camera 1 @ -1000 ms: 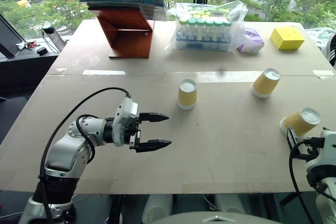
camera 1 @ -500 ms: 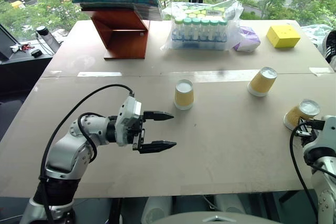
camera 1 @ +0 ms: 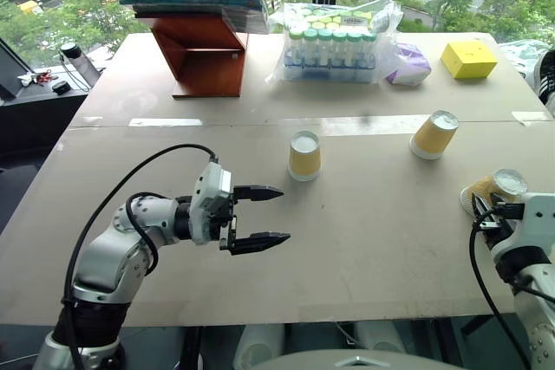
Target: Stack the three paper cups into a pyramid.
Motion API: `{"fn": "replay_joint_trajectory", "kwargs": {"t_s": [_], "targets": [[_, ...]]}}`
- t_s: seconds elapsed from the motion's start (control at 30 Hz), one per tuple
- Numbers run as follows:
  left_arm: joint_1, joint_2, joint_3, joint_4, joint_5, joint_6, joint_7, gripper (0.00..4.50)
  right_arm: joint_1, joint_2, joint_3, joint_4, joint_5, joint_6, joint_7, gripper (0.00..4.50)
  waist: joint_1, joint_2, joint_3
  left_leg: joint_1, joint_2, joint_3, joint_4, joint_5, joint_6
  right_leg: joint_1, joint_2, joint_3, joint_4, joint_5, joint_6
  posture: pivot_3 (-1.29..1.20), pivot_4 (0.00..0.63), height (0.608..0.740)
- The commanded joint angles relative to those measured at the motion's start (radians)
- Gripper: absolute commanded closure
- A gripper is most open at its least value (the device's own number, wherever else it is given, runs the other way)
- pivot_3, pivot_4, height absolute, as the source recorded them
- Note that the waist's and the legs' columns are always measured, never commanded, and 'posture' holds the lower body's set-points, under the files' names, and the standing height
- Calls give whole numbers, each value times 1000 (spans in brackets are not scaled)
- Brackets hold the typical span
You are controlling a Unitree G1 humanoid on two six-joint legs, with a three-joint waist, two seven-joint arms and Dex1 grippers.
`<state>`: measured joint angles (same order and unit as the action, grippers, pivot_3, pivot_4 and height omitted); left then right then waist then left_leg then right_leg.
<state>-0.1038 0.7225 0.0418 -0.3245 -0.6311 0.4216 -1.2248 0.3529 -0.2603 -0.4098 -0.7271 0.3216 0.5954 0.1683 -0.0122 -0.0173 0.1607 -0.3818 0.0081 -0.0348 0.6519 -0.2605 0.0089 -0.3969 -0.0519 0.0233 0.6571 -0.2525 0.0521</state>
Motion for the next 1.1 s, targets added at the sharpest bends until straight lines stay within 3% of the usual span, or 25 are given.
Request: {"fn": "replay_joint_trajectory", "kwargs": {"t_s": [0.03, 0.1, 0.13, 0.5, 0.87, 0.97, 1.07, 1.1], "targets": [[7, 12, 30, -29, -13, -16, 2, 0, 20, -4, -9, -68, -9, -34, -3, 1383, -1, 0, 0, 0, 0, 0, 0, 0, 0, 0, 0, 0, 0, 0, 0, 0, 150, 740], [9, 11, 29, -29, -13, -17, 2, 0, 8, -1, -10, -70, -23, -43, -25, 190, -5, 0, 0, 0, 0, 0, 0, 0, 0, 0, 0, 1, 0, 0, 0, 0, 150, 740], [9, 10, 28, -30, -13, -17, 3, 0, -8, 3, -14, -64, -35, -49, -43, 78, -5, 0, 0, 1, 0, 1, 0, 0, 0, 0, 0, 1, 0, 0, -1, 0, 150, 740], [7, 9, 19, -25, -9, -28, 0, 0, -162, 17, -71, 56, -145, -15, -210, 78, -2, 0, 0, 0, -1, 0, 0, 0, 0, 0, 0, 0, 0, 0, 0, 0, 150, 740], [4, 13, 37, -66, -42, -1, 25, 0, -261, 74, -110, 150, -102, 73, -263, 78, -3, 2, 1, 0, -1, 1, -1, 0, 0, -1, 1, 1, 0, 0, 0, 0, 150, 740], [-4, 19, 48, -80, -77, 8, 4, 0, -260, 81, -116, 144, -93, 87, -263, 924, -3, 2, 1, 0, 0, 1, -1, 0, 0, -1, 1, 1, 0, 0, 0, 0, 150, 740], [-23, 30, 45, -78, -94, 12, -23, 0, -256, 81, -118, 138, -85, 95, -261, 2229, -2, 2, 1, 0, 0, 1, -1, 0, 0, -1, 1, 1, 0, 0, 0, 0, 150, 740], [-30, 32, 43, -76, -97, 12, -31, 0, -254, 78, -118, 136, -84, 97, -259, 2413, -2, 2, 1, 0, 0, 1, -1, 0, 0, -1, 1, 1, 0, 0, 0, 0, 150, 740]]}}
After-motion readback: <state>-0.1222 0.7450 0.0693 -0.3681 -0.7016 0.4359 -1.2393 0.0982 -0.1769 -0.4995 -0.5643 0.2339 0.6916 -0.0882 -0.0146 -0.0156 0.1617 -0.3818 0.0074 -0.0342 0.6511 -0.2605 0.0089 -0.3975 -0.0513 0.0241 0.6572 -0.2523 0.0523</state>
